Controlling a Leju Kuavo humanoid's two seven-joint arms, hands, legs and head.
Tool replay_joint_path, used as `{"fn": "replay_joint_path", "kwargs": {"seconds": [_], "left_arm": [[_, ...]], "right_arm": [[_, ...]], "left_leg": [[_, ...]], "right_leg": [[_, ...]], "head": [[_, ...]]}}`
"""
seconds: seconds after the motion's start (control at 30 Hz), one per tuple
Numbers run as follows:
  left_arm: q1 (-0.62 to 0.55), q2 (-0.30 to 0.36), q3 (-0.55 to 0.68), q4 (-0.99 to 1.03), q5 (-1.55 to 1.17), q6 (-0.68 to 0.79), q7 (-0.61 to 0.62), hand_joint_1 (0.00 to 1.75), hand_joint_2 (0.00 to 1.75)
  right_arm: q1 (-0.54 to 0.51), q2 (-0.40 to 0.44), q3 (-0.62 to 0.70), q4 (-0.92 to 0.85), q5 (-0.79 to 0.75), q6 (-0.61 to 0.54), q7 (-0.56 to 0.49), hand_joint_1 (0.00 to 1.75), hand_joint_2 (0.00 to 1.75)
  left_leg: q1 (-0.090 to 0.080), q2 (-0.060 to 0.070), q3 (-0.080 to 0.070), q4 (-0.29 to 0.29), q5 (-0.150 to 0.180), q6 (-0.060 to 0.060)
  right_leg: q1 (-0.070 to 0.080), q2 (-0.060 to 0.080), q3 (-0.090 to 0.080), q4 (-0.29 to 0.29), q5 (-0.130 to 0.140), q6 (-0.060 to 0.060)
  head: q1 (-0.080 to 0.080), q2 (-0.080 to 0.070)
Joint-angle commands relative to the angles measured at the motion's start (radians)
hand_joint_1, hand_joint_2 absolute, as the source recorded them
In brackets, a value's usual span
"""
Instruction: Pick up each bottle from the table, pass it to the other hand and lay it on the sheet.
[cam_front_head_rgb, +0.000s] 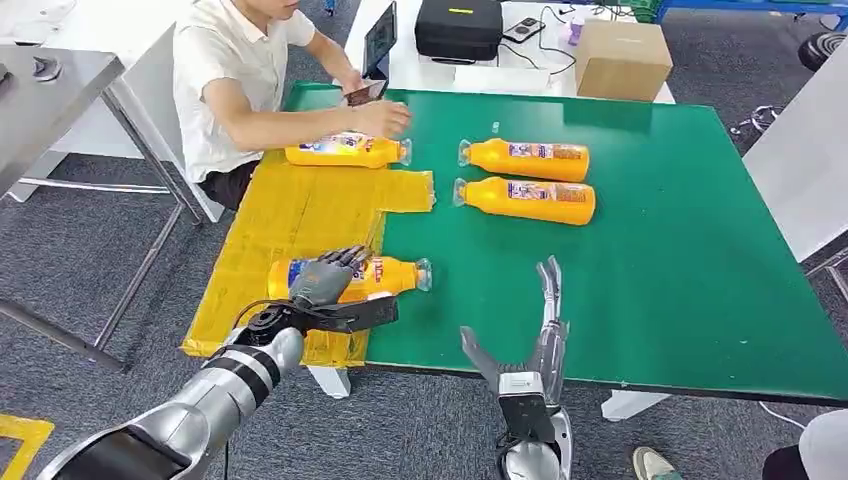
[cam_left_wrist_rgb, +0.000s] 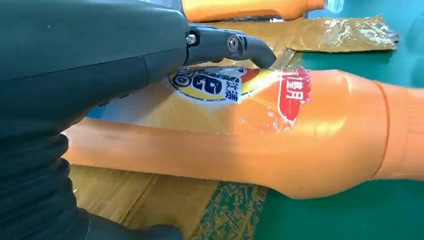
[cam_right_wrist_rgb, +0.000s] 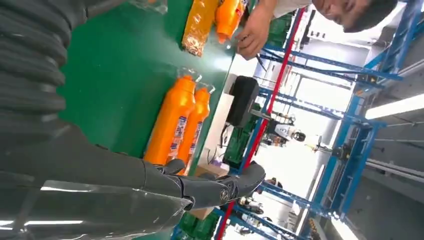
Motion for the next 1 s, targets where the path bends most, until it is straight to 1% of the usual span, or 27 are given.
{"fn": "replay_joint_path", "kwargs": {"seconds": [0.03,0.13,0.17,0.2,0.23,0.27,0.33,0.4,0.47,0.5,0.73,0.77,0.8,0.83,0.87,0.9,0.93,0.97,1.0], "left_arm": [[0.042,-0.040,0.049,-0.096,0.070,0.021,-0.087,0.00,1.75],[0.107,-0.054,0.051,-0.278,0.132,0.062,-0.142,0.00,1.75],[0.127,-0.055,0.045,-0.326,0.152,0.058,-0.142,0.00,1.75],[0.138,-0.054,0.035,-0.354,0.163,0.049,-0.140,0.00,1.75],[0.154,-0.060,0.045,-0.388,0.245,-0.033,-0.141,0.00,1.75],[0.166,-0.049,0.014,-0.425,0.245,-0.031,-0.141,0.00,1.75],[0.167,-0.047,0.000,-0.433,0.236,-0.019,-0.135,0.00,1.75],[0.171,-0.044,-0.031,-0.456,0.243,0.000,-0.138,0.00,1.75],[0.179,-0.041,-0.054,-0.485,0.276,-0.006,-0.138,0.00,1.75],[0.188,-0.038,-0.074,-0.512,0.295,-0.006,-0.152,0.00,1.75],[0.188,-0.038,-0.074,-0.512,0.295,-0.006,-0.152,0.00,1.75],[0.206,-0.034,-0.097,-0.552,0.317,0.003,-0.170,0.00,1.75],[0.228,-0.036,-0.102,-0.584,0.346,0.001,-0.182,0.00,1.75],[0.257,-0.032,-0.116,-0.624,0.359,0.005,-0.187,0.00,1.75],[0.307,-0.036,-0.117,-0.680,0.391,0.024,-0.198,0.00,1.75],[0.352,-0.051,-0.107,-0.723,0.410,0.078,-0.223,0.00,1.75],[0.422,-0.093,-0.084,-0.775,0.485,0.138,-0.243,0.00,1.75],[0.438,-0.090,-0.116,-0.789,0.491,0.161,-0.241,0.00,1.75],[0.440,-0.089,-0.126,-0.791,0.494,0.170,-0.238,0.00,1.75]], "right_arm": [[-0.023,-0.022,0.008,0.044,0.015,0.003,0.000,0.00,1.75],[-0.002,-0.015,-0.017,0.020,0.032,0.003,0.000,0.00,1.75],[0.001,-0.015,-0.020,0.018,0.035,0.003,0.000,0.00,1.75],[0.003,-0.013,-0.024,0.017,0.042,0.003,0.000,0.00,1.75],[0.007,-0.011,-0.032,0.014,0.049,0.003,0.000,0.00,1.75],[0.013,-0.010,-0.037,0.009,0.052,0.003,0.000,0.00,1.75],[0.016,-0.008,-0.042,0.006,0.057,0.003,0.000,0.00,1.75],[0.018,-0.006,-0.049,0.013,0.080,0.003,0.000,0.00,1.75],[0.019,0.009,-0.091,0.051,0.178,0.003,0.000,0.00,1.75],[0.019,0.009,-0.108,0.047,0.200,0.003,0.000,0.00,1.75],[0.019,0.009,-0.108,0.047,0.200,0.003,0.000,0.00,1.75],[0.009,0.003,-0.138,0.086,0.254,0.003,0.000,0.00,1.75],[0.000,-0.001,-0.179,0.135,0.353,0.003,0.025,0.00,1.75],[-0.019,-0.035,-0.181,0.181,0.456,0.003,0.100,0.00,1.75],[-0.041,-0.078,-0.199,0.235,0.551,0.003,0.191,0.00,1.75],[-0.047,-0.100,-0.247,0.255,0.677,0.003,0.256,0.00,1.75],[-0.052,-0.126,-0.299,0.278,0.760,0.003,0.306,0.00,1.75],[-0.050,-0.137,-0.320,0.289,0.736,0.003,0.272,0.00,1.75],[-0.050,-0.137,-0.327,0.292,0.734,0.003,0.263,0.00,1.75]], "left_leg": [[0.000,0.001,0.001,-0.001,0.000,0.000],[0.000,-0.001,0.000,0.000,0.000,0.000],[0.001,-0.001,0.000,0.000,-0.001,0.000],[0.000,0.000,-0.001,0.000,0.000,0.000],[0.001,0.000,0.000,0.000,-0.001,-0.001],[0.000,0.000,-0.001,0.000,-0.001,0.000],[0.001,0.000,-0.001,0.000,-0.001,-0.001],[0.000,0.000,-0.004,0.000,0.000,-0.001],[0.000,0.000,-0.005,0.000,0.000,-0.001],[0.001,0.000,-0.003,0.000,-0.001,-0.001],[0.001,0.001,-0.003,0.000,-0.001,-0.001],[0.000,0.001,-0.004,0.000,0.000,0.000],[0.001,0.001,-0.003,-0.001,-0.001,-0.001],[0.000,0.000,-0.003,-0.001,0.000,0.000],[0.001,0.001,-0.001,-0.002,0.000,-0.001],[0.000,0.001,0.000,-0.003,0.000,0.000],[0.000,0.001,-0.001,-0.003,-0.001,0.000],[0.000,0.001,0.000,-0.003,-0.001,0.000],[-0.001,0.000,-0.001,-0.002,-0.001,0.001]], "right_leg": [[0.000,0.001,0.001,-0.001,0.000,-0.001],[0.000,-0.001,0.000,-0.001,0.000,-0.001],[0.001,0.000,0.001,-0.001,0.000,-0.001],[0.000,0.000,-0.001,0.000,0.000,-0.001],[0.001,0.000,0.000,-0.001,-0.001,-0.001],[0.000,0.000,-0.001,-0.001,0.000,-0.001],[0.001,0.001,0.000,-0.001,-0.001,-0.002],[0.000,0.000,-0.004,0.000,0.000,-0.001],[0.000,0.001,-0.005,0.000,0.000,-0.001],[0.001,0.000,-0.003,-0.001,-0.001,-0.002],[0.001,0.001,-0.003,-0.001,0.000,-0.002],[0.000,0.001,-0.004,-0.001,0.000,-0.001],[0.001,0.001,-0.003,-0.002,0.000,-0.002],[0.000,0.001,-0.003,-0.002,0.000,-0.001],[0.001,0.001,-0.001,-0.004,0.000,-0.002],[0.001,0.002,0.000,-0.004,0.001,-0.001],[0.000,0.001,-0.001,-0.004,0.000,0.000],[0.000,0.002,0.001,-0.005,0.000,-0.001],[0.000,0.000,0.000,-0.004,0.000,0.000]], "head": [[0.000,0.000],[0.000,0.000],[0.000,0.000],[0.000,0.000],[0.000,0.000],[0.000,0.000],[0.000,0.000],[0.000,0.000],[0.000,0.000],[0.000,0.000],[0.000,0.000],[0.000,0.000],[0.000,0.000],[0.000,0.000],[0.000,0.000],[0.000,0.000],[0.000,0.000],[0.000,0.000],[0.000,0.000]]}}
